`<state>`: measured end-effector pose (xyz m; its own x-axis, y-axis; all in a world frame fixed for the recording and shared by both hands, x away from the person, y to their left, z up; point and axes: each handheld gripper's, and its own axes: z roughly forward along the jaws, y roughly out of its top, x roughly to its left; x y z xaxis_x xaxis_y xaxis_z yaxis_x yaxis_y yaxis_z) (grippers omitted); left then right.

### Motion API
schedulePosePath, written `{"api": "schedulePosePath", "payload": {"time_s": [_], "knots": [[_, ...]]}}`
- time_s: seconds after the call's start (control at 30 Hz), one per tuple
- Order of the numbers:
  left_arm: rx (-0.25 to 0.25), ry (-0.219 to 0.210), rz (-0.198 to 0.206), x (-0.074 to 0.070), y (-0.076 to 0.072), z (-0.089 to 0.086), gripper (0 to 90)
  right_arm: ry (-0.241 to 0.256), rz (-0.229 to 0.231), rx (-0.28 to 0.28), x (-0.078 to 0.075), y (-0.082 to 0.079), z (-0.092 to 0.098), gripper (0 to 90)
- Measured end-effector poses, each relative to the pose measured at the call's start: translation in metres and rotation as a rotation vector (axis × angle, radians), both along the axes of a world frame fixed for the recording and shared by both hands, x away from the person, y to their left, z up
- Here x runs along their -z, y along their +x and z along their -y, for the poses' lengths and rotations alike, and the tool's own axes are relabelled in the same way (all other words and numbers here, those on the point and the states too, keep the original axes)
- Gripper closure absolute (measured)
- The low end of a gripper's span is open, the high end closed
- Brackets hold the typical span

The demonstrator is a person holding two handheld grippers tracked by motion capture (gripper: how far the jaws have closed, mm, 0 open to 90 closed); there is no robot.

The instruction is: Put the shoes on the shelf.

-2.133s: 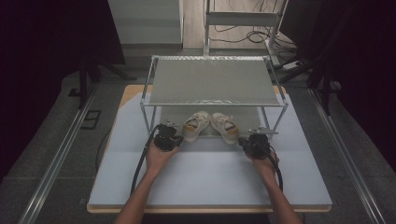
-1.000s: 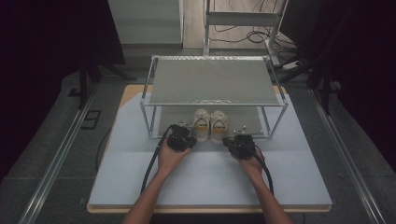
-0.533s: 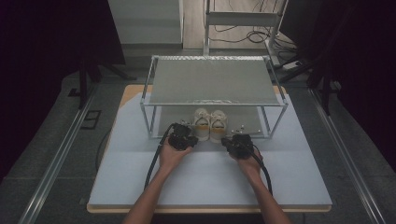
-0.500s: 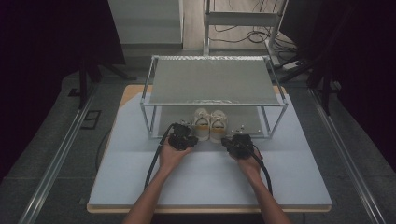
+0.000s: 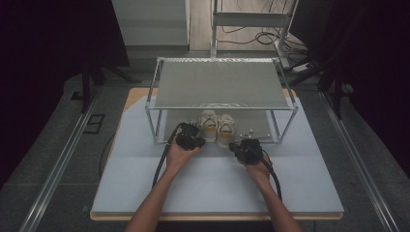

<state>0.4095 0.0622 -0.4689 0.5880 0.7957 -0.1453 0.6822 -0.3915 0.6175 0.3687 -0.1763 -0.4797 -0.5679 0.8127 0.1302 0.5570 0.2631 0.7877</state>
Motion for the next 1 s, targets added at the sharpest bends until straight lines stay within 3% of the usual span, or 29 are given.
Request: {"api": "schedulePosePath", "payload": {"time_s": [0.17, 0.47, 1.0], "knots": [[0.003, -0.001, 0.002, 0.001, 0.000, 0.000, 81.8, -0.016, 0.014, 0.019, -0.001, 0.003, 0.001, 87.8], [0.002, -0.004, 0.002, 0.001, 0.000, 0.001, 82.2, -0.004, 0.005, 0.064, -0.001, 0.016, 0.008, 87.2], [0.004, -0.001, -0.003, 0.003, 0.000, 0.003, 82.1, -0.004, -0.001, 0.131, 0.007, 0.042, 0.000, 87.7]]}}
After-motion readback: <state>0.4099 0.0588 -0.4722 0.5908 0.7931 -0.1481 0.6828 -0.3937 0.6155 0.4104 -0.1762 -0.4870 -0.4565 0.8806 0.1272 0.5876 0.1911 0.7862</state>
